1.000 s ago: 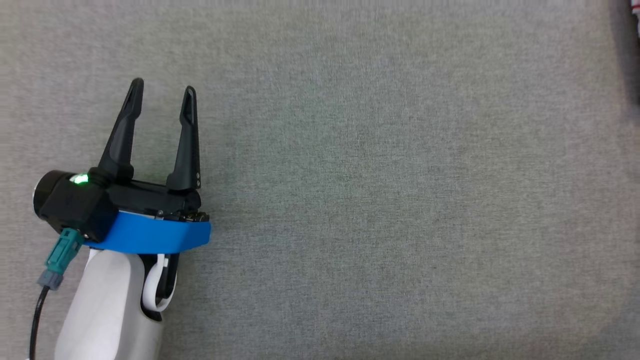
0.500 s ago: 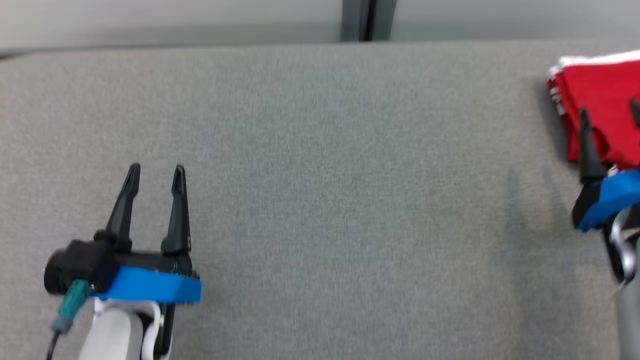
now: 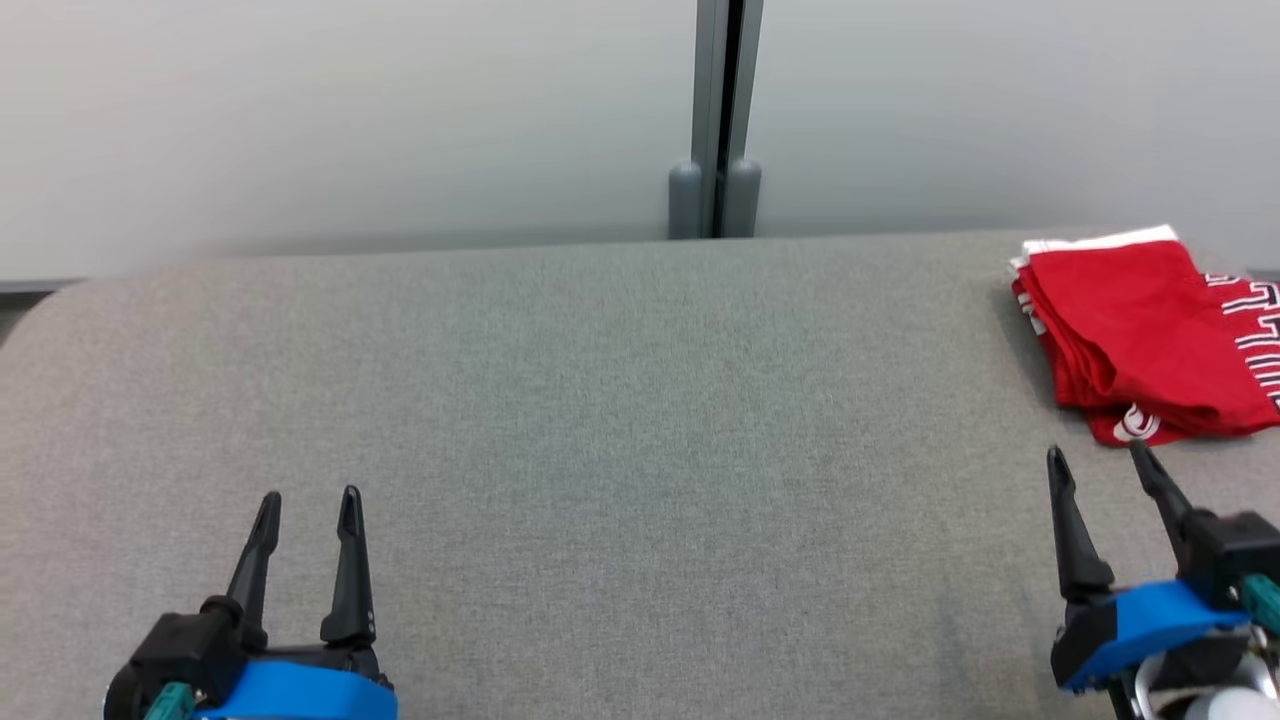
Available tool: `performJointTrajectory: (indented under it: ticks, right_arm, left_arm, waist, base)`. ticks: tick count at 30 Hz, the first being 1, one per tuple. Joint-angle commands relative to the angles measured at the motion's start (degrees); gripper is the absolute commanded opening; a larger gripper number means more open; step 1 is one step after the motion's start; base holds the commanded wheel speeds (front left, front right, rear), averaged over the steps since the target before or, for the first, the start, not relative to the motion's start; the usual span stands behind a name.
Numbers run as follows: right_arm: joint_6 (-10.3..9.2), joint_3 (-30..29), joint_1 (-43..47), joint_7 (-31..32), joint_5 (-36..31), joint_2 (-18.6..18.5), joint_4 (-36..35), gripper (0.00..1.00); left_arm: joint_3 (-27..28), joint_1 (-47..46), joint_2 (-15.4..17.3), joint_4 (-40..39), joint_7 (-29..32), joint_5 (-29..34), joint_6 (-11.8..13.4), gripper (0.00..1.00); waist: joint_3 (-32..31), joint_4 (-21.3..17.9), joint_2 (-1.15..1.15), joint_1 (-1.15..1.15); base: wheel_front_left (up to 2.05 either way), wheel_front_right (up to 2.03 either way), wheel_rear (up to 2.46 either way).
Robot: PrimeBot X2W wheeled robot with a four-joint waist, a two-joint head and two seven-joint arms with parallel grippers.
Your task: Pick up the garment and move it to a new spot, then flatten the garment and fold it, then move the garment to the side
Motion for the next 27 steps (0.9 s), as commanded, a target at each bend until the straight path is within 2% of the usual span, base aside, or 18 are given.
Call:
performJointTrajectory:
  ticks: [1, 6, 13, 27]
  right_arm:
    - [0.01, -0.38, 1.60, 0.07, 0.48, 0.36, -0.83, 1.00]
    - [0.01, -0.95, 5.65, 1.04, 1.43, 1.36, -3.94, 1.00]
    - [0.01, -1.75, 6.91, 0.94, 1.88, 1.71, -5.43, 1.00]
    - [0.01, -0.58, 4.78, -1.18, 4.19, 1.72, -1.68, 1.00]
  left_arm:
    - [0.03, 0.83, -0.14, 0.29, -0.12, -0.01, -0.17, 1.00]
    - [0.41, 2.33, -0.52, 1.64, -0.12, -0.58, -0.37, 1.00]
    - [1.02, 3.13, -0.81, 2.61, -0.12, -0.06, -0.44, 1.00]
    - [0.96, 2.50, -1.03, 3.55, -0.12, 0.42, -0.73, 1.00]
  waist:
    - [-0.96, -0.25, 0.02, 0.01]
    - [-3.09, -0.05, 0.02, 0.01]
    - [-3.93, -0.03, 0.02, 0.01]
    - [-4.07, 0.36, 0.02, 0.01]
  base:
    - [0.00, 0.00, 0.00]
    - [0.00, 0.00, 0.00]
    - [0.00, 0.00, 0.00]
    - [0.00, 0.00, 0.00]
